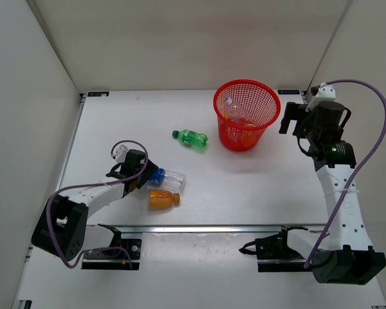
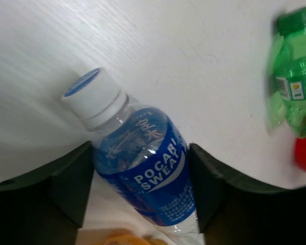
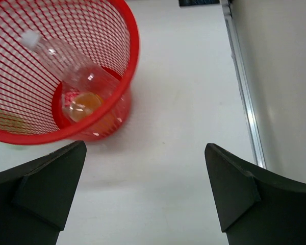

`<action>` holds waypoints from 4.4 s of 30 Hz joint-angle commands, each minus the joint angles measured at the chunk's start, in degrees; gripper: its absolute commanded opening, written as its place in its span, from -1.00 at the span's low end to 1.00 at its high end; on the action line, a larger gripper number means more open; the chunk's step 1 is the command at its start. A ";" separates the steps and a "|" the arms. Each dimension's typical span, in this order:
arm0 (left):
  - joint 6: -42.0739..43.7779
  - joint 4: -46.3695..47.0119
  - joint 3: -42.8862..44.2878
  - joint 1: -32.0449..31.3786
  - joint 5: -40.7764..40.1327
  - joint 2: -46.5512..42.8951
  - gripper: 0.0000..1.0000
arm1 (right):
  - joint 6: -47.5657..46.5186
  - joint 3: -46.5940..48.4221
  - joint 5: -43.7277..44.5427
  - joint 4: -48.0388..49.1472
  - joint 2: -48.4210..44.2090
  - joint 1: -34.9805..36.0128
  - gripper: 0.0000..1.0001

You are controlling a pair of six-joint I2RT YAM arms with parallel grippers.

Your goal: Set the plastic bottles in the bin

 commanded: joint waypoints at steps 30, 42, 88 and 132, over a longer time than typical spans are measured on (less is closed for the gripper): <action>40.88 9.40 91.52 -21.15 -10.94 45.33 -0.05 | 4.64 -27.03 15.00 -12.02 -20.87 -7.45 0.98; 46.07 2.11 100.25 -24.67 -11.66 49.59 0.95 | 1.48 -25.98 11.75 -12.37 -22.01 -0.86 0.98; 34.74 -47.65 29.14 4.25 -21.94 -31.54 0.98 | 26.96 12.69 18.16 6.52 54.53 70.60 0.73; 11.98 -2.04 25.18 -4.01 13.22 7.64 0.97 | -21.46 15.42 20.79 29.21 28.45 18.04 0.98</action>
